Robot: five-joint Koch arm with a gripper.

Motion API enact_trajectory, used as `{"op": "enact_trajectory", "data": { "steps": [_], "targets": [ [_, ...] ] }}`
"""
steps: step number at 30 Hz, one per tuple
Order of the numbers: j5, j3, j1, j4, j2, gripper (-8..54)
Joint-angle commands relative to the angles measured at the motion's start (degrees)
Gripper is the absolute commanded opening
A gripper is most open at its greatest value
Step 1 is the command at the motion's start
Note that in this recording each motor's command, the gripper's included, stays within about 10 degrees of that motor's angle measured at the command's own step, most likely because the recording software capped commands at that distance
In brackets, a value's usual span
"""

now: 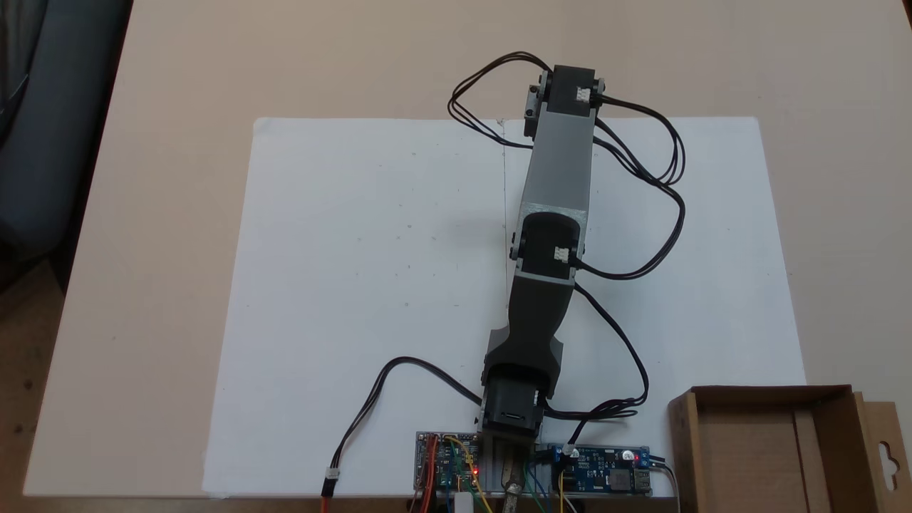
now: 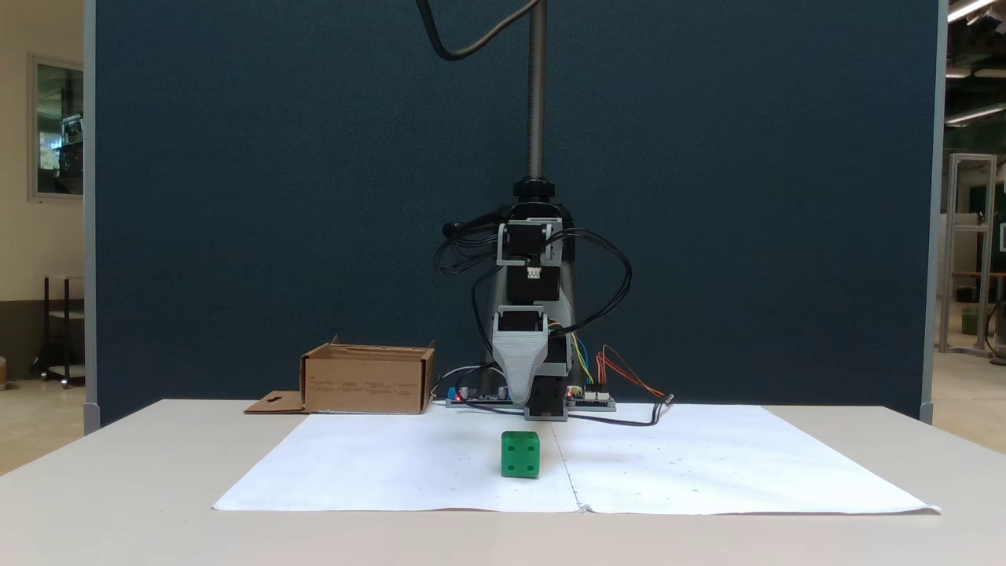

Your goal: Grasp a green dice and put it in the bin.

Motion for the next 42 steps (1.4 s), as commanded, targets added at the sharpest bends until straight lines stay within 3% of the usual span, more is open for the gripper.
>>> {"op": "enact_trajectory", "data": {
  "steps": [1,42],
  "targets": [
    [-4.13,-2.64,0.44,-1.23,0.88,49.1],
    [-4.04,-4.04,1.05,-1.32,-5.19,48.3]
  ]
}}
